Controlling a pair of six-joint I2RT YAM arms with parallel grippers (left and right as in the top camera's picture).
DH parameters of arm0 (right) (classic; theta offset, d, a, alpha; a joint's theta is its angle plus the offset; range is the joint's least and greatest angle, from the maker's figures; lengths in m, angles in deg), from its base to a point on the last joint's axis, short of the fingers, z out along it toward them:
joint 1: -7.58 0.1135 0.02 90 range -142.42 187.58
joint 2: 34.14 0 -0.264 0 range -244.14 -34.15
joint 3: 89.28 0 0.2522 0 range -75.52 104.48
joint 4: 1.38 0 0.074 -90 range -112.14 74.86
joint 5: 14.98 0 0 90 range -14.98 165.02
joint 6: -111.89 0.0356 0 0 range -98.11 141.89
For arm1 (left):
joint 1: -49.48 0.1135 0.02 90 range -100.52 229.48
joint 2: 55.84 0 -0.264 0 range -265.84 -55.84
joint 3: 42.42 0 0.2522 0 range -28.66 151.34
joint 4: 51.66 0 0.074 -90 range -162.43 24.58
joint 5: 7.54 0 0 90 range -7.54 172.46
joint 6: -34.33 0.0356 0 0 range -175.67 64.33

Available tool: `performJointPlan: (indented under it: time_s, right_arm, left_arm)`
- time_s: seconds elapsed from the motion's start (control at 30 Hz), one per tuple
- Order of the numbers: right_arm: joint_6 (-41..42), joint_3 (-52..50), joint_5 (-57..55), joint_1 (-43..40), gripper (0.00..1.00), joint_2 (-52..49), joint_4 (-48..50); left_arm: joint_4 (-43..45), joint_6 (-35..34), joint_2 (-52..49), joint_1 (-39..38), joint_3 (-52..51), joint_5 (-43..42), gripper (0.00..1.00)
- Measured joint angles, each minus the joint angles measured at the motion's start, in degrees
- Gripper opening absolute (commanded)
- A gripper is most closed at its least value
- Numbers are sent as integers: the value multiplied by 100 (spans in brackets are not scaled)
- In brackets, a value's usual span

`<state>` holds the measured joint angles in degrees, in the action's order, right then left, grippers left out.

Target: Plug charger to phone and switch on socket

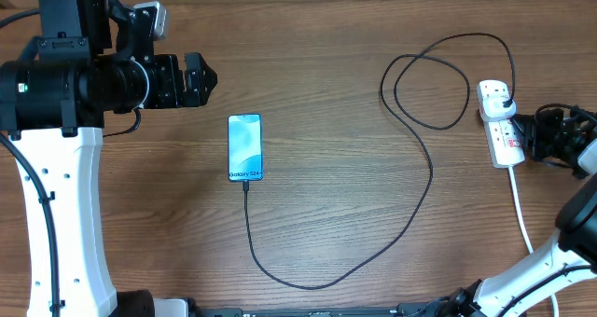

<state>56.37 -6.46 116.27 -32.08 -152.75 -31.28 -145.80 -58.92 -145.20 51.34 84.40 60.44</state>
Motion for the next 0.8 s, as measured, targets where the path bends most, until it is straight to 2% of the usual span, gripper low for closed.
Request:
performJointPlan:
  time_s: [0.8]
  right_arm:
    - [-24,-85,-15,48,4,94,-168]
  left_arm:
    - [0,0,0,0,0,0,99]
